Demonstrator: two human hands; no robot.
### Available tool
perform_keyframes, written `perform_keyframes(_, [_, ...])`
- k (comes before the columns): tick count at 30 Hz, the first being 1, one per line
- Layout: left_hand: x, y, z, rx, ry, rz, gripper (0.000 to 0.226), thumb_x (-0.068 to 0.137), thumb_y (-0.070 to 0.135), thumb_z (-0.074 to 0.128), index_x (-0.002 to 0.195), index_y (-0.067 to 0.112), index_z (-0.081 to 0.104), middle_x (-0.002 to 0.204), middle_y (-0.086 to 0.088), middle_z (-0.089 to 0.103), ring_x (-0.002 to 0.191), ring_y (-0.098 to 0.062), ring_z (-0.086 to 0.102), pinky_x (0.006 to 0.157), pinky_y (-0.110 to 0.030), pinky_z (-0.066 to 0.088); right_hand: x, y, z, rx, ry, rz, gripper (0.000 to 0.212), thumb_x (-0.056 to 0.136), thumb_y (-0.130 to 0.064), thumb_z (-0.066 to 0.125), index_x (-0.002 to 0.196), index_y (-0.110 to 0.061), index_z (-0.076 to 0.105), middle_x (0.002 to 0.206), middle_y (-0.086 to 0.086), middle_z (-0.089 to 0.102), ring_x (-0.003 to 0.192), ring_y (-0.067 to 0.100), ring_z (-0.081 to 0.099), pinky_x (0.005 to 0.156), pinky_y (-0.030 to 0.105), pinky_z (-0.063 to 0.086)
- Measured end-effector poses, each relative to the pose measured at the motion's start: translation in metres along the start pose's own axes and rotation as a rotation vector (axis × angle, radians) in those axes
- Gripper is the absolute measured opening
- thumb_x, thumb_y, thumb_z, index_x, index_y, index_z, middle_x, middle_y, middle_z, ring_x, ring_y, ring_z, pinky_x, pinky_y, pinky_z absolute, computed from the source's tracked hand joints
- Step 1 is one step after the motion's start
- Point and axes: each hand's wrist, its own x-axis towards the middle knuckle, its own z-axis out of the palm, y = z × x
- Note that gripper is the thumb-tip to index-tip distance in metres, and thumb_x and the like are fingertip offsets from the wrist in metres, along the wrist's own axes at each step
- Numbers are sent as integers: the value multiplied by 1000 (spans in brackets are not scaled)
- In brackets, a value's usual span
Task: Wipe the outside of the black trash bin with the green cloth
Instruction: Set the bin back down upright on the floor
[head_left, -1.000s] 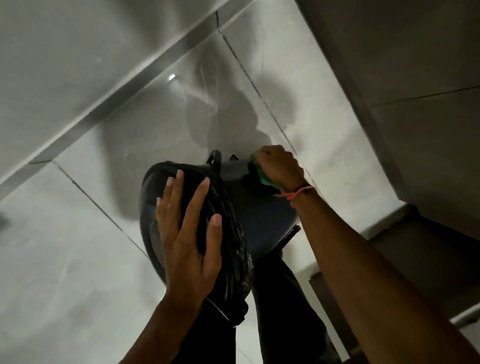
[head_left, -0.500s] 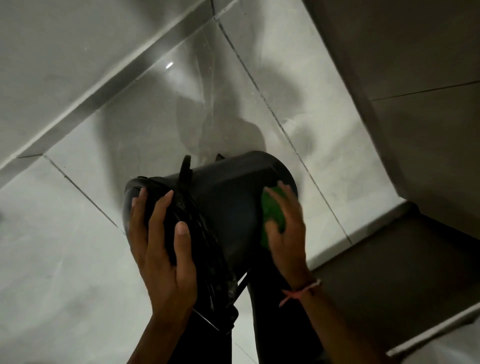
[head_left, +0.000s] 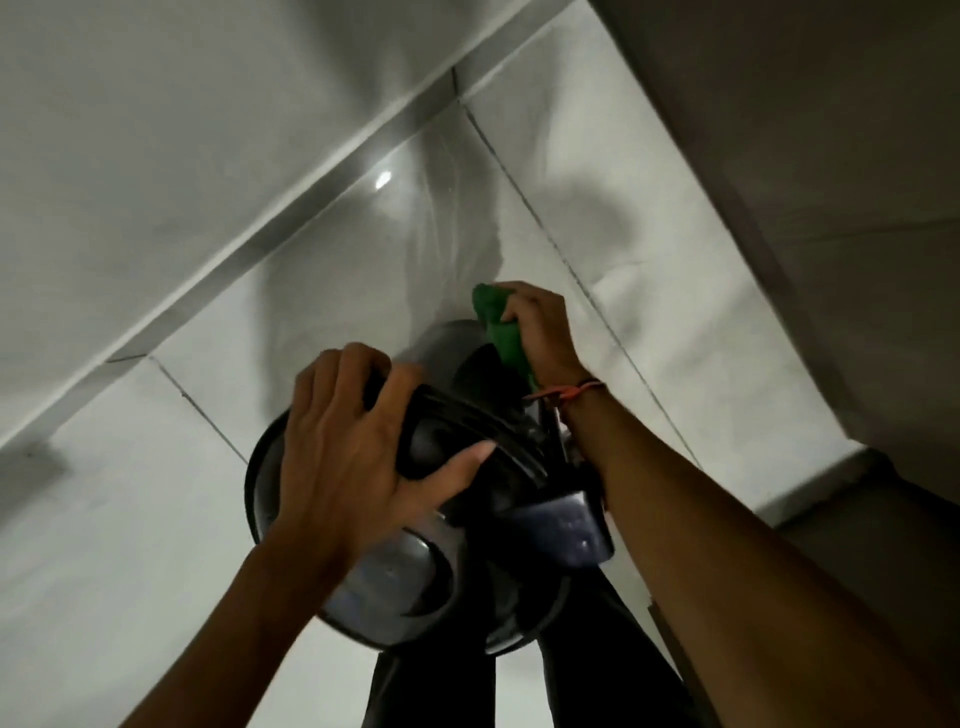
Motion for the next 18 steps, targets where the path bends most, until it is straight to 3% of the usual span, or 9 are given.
perform_keyframes(2, [22,0,0,-24,-5,-114,75,85,83,48,105,13,67,103,-13,56,99,-35,55,89,-46,45,9,-39,-2,159,24,-13,33,85,7,47,108,7,71,109,17,66,99,25,62,80,23,53])
perform_keyframes(4, [56,0,-2,-40,13,-182,78,85,87,43,108,16,64,106,-12,54,102,-34,53,92,-45,44,10,-89,-15,371,-4,6,33,85,-4,43,110,3,64,103,20,63,94,32,59,84,34,49])
perform_keyframes(7, [111,-4,-8,-18,18,-267,84,84,91,36,113,17,63,113,-14,55,110,-36,54,99,-47,44,5,-163,-47,558,-91,-93,28,86,-4,32,100,-1,56,83,16,61,80,29,62,76,32,54])
perform_keyframes(9, [138,-9,-13,1,-9,-289,82,88,88,39,118,15,63,116,-15,56,113,-37,54,102,-47,43,-6,-199,-65,465,-83,-188,28,86,-5,33,91,-6,61,81,10,65,79,25,66,76,30,56])
perform_keyframes(11, [157,-12,-22,-14,-35,-282,74,94,78,47,126,14,64,122,-16,58,119,-38,55,106,-48,42,-25,-228,-69,295,-87,-306,26,73,-5,42,82,-5,67,78,13,64,75,29,63,73,31,53])
perform_keyframes(13, [163,-9,-42,-9,-78,-259,69,99,70,51,139,15,61,140,-15,59,134,-39,53,117,-50,36,-51,-248,-63,110,-128,-409,28,64,-2,45,61,-11,71,62,11,60,61,30,58,61,37,47])
perform_keyframes(14, [162,-5,-58,-9,-74,-240,69,101,67,51,146,15,57,151,-15,56,144,-38,49,124,-52,31,-68,-259,-58,17,-92,-410,31,63,-3,46,60,-16,74,62,11,60,62,32,57,62,42,47])
perform_keyframes(16, [152,8,-106,-18,-41,-197,71,105,64,48,158,16,48,167,-13,44,159,-34,38,132,-59,21,-103,-273,-55,-164,-9,-443,34,70,-10,49,80,-20,80,70,11,64,73,31,61,76,56,58])
perform_keyframes(18, [140,29,-165,-32,48,-162,78,105,68,34,165,18,37,174,-12,34,165,-31,29,134,-61,16,-149,-297,-48,-450,29,-570,42,80,-25,45,105,-19,78,88,4,73,87,27,68,90,50,60])
